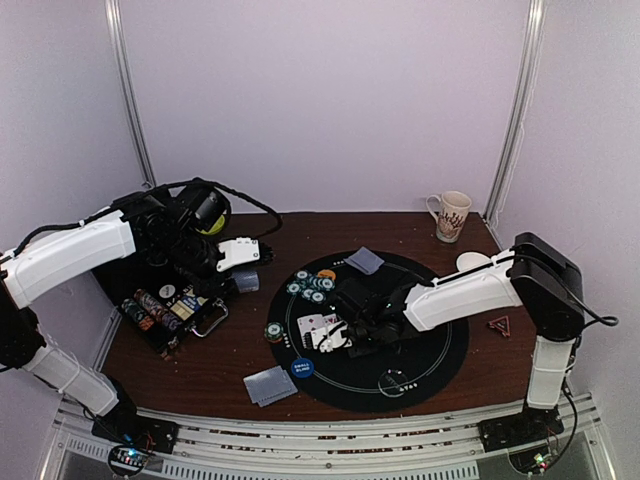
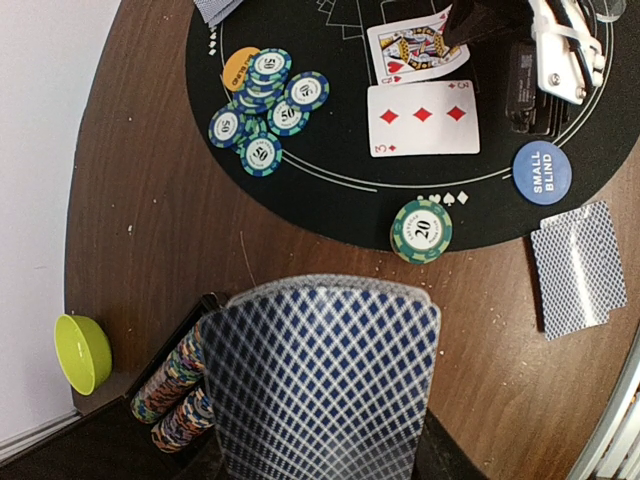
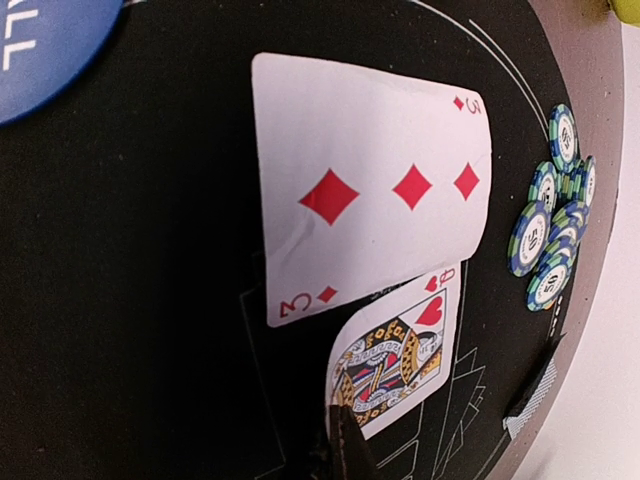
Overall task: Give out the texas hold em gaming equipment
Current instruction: Flop the poker card in the community card area, then pick up the poker card from the face-down deck piles, then flop the poker card in the community card area, then pick up the poker card from the face-down deck piles.
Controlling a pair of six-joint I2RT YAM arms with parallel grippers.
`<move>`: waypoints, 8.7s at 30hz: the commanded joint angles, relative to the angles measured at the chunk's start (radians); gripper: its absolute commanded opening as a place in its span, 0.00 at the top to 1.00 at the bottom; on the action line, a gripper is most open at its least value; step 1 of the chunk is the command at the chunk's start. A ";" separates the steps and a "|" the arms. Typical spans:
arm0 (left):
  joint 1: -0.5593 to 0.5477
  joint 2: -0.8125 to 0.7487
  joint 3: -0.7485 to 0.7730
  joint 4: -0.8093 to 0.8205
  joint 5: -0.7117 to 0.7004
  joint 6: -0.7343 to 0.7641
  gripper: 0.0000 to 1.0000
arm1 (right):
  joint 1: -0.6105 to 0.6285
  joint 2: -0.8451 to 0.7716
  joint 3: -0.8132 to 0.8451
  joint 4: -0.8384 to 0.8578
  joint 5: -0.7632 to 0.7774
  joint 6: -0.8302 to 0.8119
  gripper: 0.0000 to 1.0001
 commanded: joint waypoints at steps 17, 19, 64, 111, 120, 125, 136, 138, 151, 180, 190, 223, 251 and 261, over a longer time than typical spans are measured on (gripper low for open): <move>0.005 -0.016 0.001 0.029 0.002 0.013 0.54 | 0.031 0.001 0.017 -0.077 -0.025 0.011 0.74; 0.005 -0.017 0.000 0.029 0.002 0.013 0.54 | 0.036 -0.009 0.022 -0.090 -0.032 0.012 0.72; 0.007 0.007 0.053 0.039 0.020 0.009 0.54 | -0.100 0.197 0.395 0.645 -0.797 1.542 0.17; 0.009 -0.008 0.004 0.039 -0.009 0.013 0.54 | -0.297 -0.309 0.256 -0.169 -0.431 0.773 1.00; 0.010 -0.005 0.010 0.039 -0.003 0.017 0.54 | -0.282 -0.341 -0.056 0.115 0.116 0.206 1.00; 0.010 -0.006 0.004 0.039 0.002 0.013 0.54 | -0.233 -0.273 -0.169 0.333 0.136 -0.039 1.00; 0.010 -0.016 0.001 0.040 0.000 0.015 0.54 | -0.172 -0.129 -0.209 0.214 0.066 -0.181 1.00; 0.010 -0.016 0.001 0.039 -0.001 0.016 0.54 | -0.167 -0.124 -0.212 0.194 0.050 -0.187 1.00; 0.011 -0.018 -0.007 0.039 -0.001 0.019 0.54 | -0.151 -0.104 -0.199 0.127 -0.028 -0.192 1.00; 0.016 -0.019 -0.008 0.039 -0.002 0.022 0.54 | -0.122 -0.089 -0.206 0.119 -0.058 -0.197 1.00; 0.017 -0.027 -0.013 0.039 0.000 0.023 0.54 | -0.108 -0.087 -0.213 0.111 -0.040 -0.169 1.00; 0.019 -0.019 0.024 0.040 0.017 0.017 0.54 | -0.239 -0.274 0.077 0.460 -0.722 1.348 0.02; 0.019 -0.013 0.046 0.049 0.041 0.015 0.54 | -0.121 0.226 0.496 0.478 -0.857 1.442 0.12; 0.019 -0.031 0.029 0.057 0.033 0.021 0.54 | -0.124 0.142 0.484 0.313 -0.734 1.317 0.42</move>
